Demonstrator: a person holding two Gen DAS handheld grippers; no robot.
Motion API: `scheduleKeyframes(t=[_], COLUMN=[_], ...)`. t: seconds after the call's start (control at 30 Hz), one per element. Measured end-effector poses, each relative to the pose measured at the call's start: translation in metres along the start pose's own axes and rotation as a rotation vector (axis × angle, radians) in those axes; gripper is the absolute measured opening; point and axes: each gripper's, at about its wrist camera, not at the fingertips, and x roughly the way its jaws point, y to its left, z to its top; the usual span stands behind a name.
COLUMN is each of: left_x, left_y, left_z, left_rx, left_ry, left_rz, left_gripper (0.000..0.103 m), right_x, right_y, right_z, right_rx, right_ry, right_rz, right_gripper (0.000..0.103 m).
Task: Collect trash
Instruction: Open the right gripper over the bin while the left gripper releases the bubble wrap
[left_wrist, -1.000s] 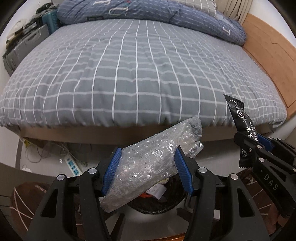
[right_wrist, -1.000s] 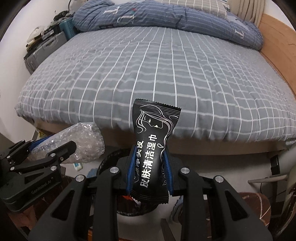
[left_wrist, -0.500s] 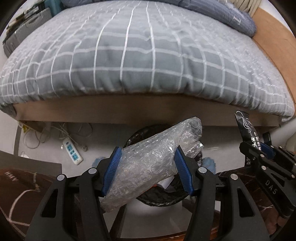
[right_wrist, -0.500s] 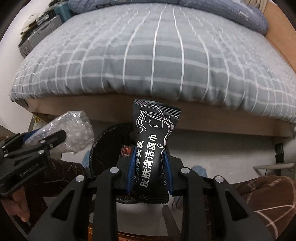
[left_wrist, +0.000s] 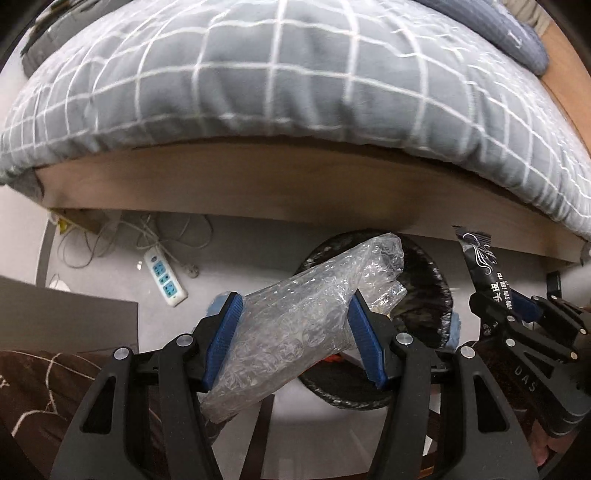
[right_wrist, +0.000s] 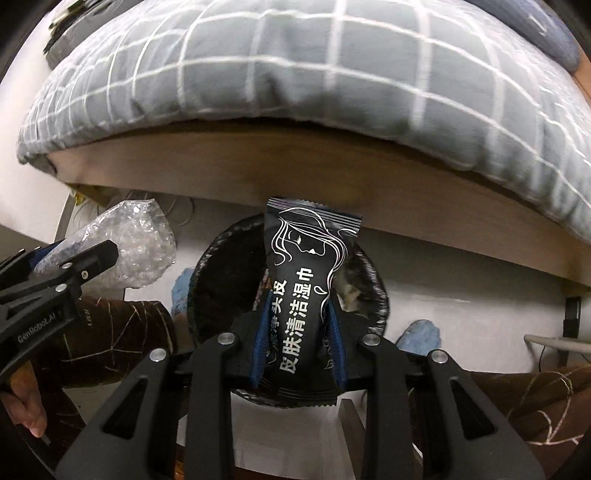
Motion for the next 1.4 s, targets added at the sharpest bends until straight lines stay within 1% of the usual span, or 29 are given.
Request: scheduleKeyframes(t=[0.1, 0.17, 0.3, 0.33, 0.37, 0.43, 0.47, 0.57, 0.67, 0.83, 0.97, 1.07, 1.17, 1.23, 1.3, 1.4], left_x=[0.007, 0.01, 0.014, 0.016, 0.017, 0.017, 0.018, 0.02, 0.022, 0.021, 0.02, 0.016, 0.011, 0.007, 0.003, -0.003], left_y=[0.007, 0.009, 0.007, 0.007, 0.006, 0.0, -0.005, -0.016, -0.035, -0.069, -0.083, -0.092, -0.1, -0.102, -0.104, -0.103], left_z=[-0.001, -0.001, 0.003, 0.003, 0.004, 0.005, 0.006, 0.008, 0.01, 0.013, 0.014, 0.015, 0.014, 0.014, 0.014, 0.017], left_rx=[-0.012, -0.02, -0.021, -0.021, -0.021, -0.016, -0.009, 0.016, 0.044, 0.094, 0.113, 0.126, 0.136, 0.145, 0.149, 0.146], left_ry=[0.015, 0.022, 0.028, 0.028, 0.029, 0.03, 0.03, 0.032, 0.036, 0.026, 0.018, 0.007, -0.012, -0.038, -0.054, -0.074], left_rz=[0.007, 0.01, 0.012, 0.011, 0.01, 0.006, 0.002, -0.016, -0.033, -0.059, -0.075, -0.086, -0.092, -0.086, -0.074, -0.064], left_gripper=[0.057, 0.057, 0.057, 0.057, 0.057, 0.057, 0.057, 0.057, 0.057, 0.057, 0.057, 0.058, 0.06, 0.068, 0.083, 0.088], right_x=[0.006, 0.01, 0.013, 0.014, 0.014, 0.011, 0.008, 0.001, -0.005, -0.017, -0.03, -0.036, -0.04, -0.047, -0.047, -0.052], right_y=[0.008, 0.01, 0.006, 0.007, 0.005, 0.0, -0.005, -0.024, -0.045, -0.07, -0.089, -0.093, -0.094, -0.094, -0.096, -0.094], right_z=[0.005, 0.005, 0.006, 0.006, 0.006, 0.005, 0.005, 0.001, -0.005, -0.01, -0.014, -0.016, -0.017, -0.017, -0.016, -0.014], right_rx=[-0.018, -0.026, -0.015, -0.012, -0.014, -0.008, 0.005, 0.049, 0.085, 0.115, 0.15, 0.165, 0.158, 0.161, 0.168, 0.164], right_ry=[0.002, 0.002, 0.001, 0.0, -0.001, -0.013, -0.023, -0.057, -0.077, -0.122, -0.165, -0.179, -0.193, -0.196, -0.198, -0.209], right_rz=[0.001, -0.003, -0.002, 0.001, -0.01, -0.032, -0.032, -0.051, -0.074, -0.122, -0.144, -0.149, -0.154, -0.157, -0.156, -0.161], right_gripper=[0.038, 0.048, 0.059, 0.064, 0.068, 0.073, 0.078, 0.086, 0.09, 0.093, 0.095, 0.095, 0.095, 0.095, 0.095, 0.095])
